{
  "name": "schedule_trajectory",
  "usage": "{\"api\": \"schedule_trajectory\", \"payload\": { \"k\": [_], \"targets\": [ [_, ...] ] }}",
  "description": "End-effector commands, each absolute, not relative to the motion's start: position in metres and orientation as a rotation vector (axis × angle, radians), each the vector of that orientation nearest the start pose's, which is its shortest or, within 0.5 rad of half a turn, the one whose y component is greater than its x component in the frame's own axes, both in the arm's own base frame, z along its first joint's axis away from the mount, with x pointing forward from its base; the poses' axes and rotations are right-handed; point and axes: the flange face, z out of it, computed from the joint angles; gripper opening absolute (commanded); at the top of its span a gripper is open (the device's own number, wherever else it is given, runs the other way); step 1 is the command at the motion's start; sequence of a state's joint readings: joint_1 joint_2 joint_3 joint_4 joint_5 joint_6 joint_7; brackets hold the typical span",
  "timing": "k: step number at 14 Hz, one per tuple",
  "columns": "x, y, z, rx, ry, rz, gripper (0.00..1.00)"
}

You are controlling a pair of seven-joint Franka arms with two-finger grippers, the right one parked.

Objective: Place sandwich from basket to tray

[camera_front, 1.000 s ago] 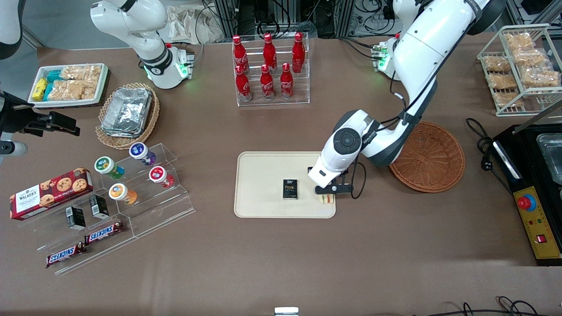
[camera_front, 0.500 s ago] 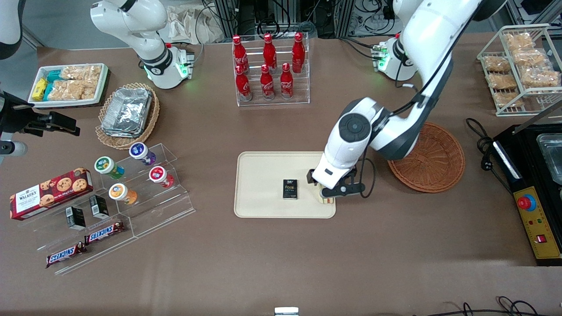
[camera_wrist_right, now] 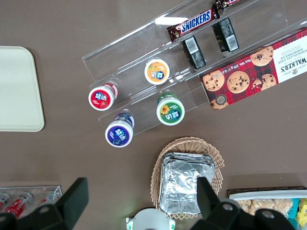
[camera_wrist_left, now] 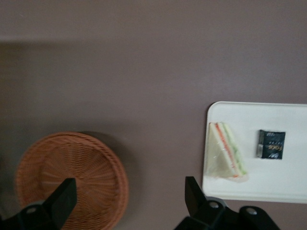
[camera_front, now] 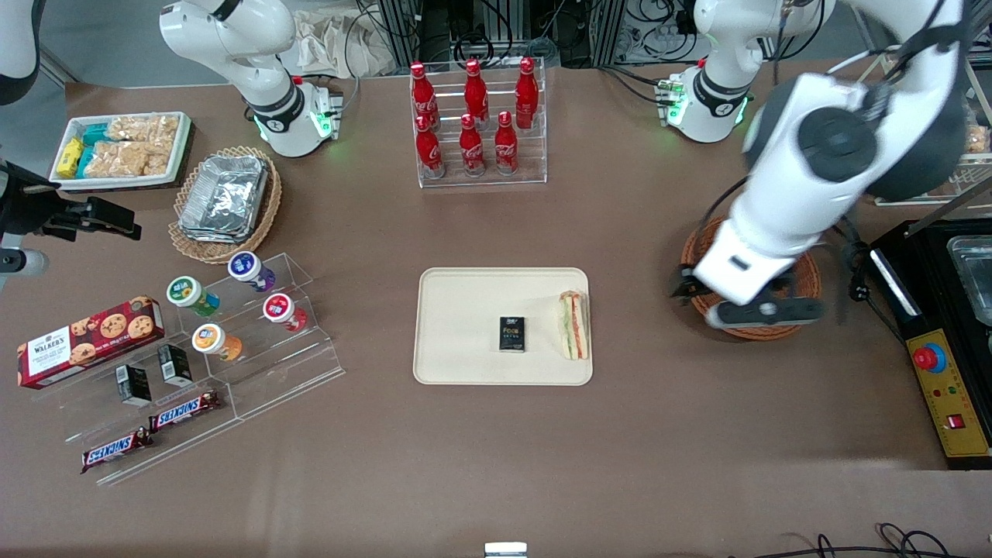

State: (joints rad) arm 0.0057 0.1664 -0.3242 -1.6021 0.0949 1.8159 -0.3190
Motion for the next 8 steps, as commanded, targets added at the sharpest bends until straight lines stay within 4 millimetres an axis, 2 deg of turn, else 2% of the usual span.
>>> {"api": "schedule_trajectory", "payload": {
  "k": [1,3,4,6,8],
  "targets": [
    [0.575,-0.099,0.563,-3.167,0.178,-0.078,1.0],
    [0.567,-0.048,0.564,-3.166,0.261,-0.081,1.0],
    [0.567,-0.034,0.564,-3.158,0.251,-0.081,1.0],
    [0.573,-0.017,0.567,-3.141,0.214,-0.085,1.0],
    [0.582,-0.003,0.573,-3.076,0.295,-0.082,1.0]
  ]
}}
